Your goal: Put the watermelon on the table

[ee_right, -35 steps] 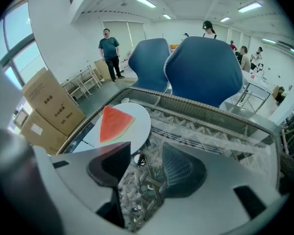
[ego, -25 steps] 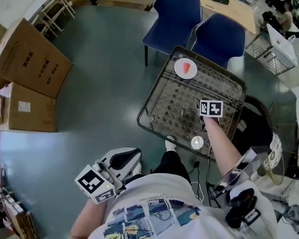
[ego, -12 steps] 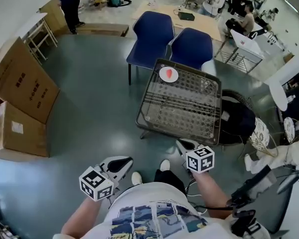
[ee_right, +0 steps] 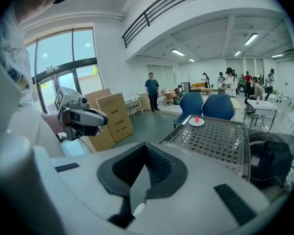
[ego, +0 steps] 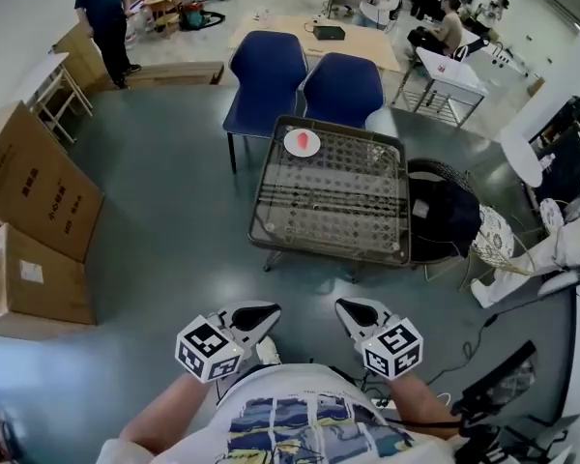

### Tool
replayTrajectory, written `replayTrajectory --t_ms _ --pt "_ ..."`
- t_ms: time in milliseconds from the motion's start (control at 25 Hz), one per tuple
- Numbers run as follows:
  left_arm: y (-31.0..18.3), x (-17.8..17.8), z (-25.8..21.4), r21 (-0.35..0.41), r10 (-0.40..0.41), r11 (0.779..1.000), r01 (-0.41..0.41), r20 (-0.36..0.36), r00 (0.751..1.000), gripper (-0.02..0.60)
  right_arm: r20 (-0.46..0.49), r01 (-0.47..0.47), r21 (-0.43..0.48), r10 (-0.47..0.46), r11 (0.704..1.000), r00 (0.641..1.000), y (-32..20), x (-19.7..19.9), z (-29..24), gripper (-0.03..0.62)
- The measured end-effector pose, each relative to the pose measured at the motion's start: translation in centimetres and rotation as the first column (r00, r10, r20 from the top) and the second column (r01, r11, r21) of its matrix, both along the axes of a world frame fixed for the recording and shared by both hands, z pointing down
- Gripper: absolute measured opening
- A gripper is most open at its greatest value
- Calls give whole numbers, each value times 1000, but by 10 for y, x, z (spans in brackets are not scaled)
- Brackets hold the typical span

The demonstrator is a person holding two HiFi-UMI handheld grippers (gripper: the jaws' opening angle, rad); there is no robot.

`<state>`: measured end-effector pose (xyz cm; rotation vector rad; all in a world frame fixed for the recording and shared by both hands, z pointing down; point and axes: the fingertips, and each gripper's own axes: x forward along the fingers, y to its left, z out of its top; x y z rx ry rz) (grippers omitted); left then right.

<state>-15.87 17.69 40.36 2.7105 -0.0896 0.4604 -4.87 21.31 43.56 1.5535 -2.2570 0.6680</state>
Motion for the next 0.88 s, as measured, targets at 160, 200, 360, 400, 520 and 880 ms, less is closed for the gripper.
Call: replayTrajectory --t_ms 160,200,360,400,520,880 --pt "29 20 -5 -3 30 1000 -30 0 1000 17 -3 12 13 -12 1000 1000 38 2 -7 11" --pt "37 26 -5 -6 33 999 -33 -5 999 17 -2 16 15 -15 1000 1000 47 5 -7 11" --pt "81 48 -12 -13 50 999 -50 -20 999 17 -6 23 38 -23 999 1000 86 17 -16 10" --pt "92 52 -13 -12 54 998 -54 -17 998 17 -8 29 45 -28 999 1000 96 19 -19 9" --pt "119 60 -8 -9 53 999 -53 -3 999 17 -14 50 60 -50 997 999 120 22 -19 9" --pt "190 68 -6 -1 31 1000 -31 16 999 17 0 86 99 -87 991 996 181 35 -21 9"
